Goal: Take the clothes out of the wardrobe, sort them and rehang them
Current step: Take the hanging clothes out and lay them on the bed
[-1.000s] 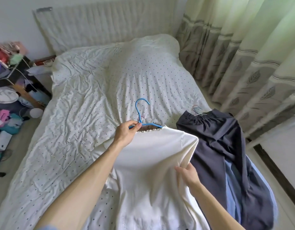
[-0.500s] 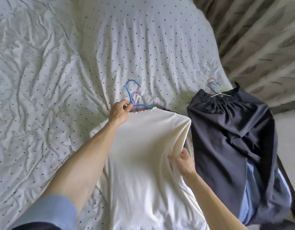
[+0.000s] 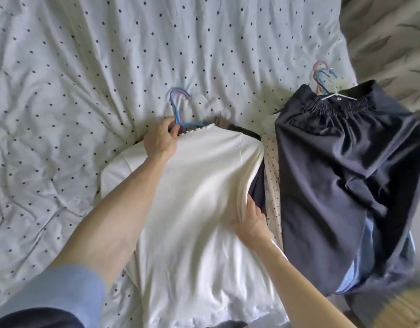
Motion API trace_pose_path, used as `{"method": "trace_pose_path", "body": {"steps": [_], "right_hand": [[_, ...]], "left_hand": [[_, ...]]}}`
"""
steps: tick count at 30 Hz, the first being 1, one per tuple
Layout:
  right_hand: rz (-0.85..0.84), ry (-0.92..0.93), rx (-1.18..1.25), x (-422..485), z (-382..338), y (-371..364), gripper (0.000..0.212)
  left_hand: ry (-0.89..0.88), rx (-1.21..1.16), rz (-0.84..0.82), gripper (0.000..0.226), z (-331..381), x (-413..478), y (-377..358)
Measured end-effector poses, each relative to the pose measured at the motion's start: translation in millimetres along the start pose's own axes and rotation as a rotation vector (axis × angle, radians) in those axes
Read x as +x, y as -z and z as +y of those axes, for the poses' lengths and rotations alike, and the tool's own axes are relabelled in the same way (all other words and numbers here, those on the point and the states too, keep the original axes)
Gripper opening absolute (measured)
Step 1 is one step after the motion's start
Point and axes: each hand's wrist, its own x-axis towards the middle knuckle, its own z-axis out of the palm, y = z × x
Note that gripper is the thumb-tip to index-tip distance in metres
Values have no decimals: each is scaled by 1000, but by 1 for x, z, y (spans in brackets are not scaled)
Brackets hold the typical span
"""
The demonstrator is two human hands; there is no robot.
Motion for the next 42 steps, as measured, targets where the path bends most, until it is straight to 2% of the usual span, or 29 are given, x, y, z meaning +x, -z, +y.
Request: {"method": "trace_pose_path", "body": {"steps": [3,6,11,13,17,24,29,33,42], "right_hand": [[19,19,-7,-3,4,-9,90],[15,17,1,-10,8,-8,87],[43,60,-35,-36,18,11,57],[62,71,-29,-48,22,23,52],[102,112,14,-88,38,49,41],[299,253,88,-207,84,91,31],[511,338,169,-296,157,105,33],[707,315,257,-365,242,95,29],[1104,-113,345,-522,449,13,31]], "left_hand": [[-13,11,-11,27,-2,0,-2],[-94,217,-65,24,2,-1,1],[-137,310,-49,52,11,-38,11],[-142,347,-102,60,10,-67,18],[-153,385,-261,60,14,-141,35],[-344,363,-410,55,62,-288,65],[-582,403,-418,53,129,-371,80],[-824,473,-419,53,188,-441,72],[-1466,612,-510,48,297,-653,-9]]}}
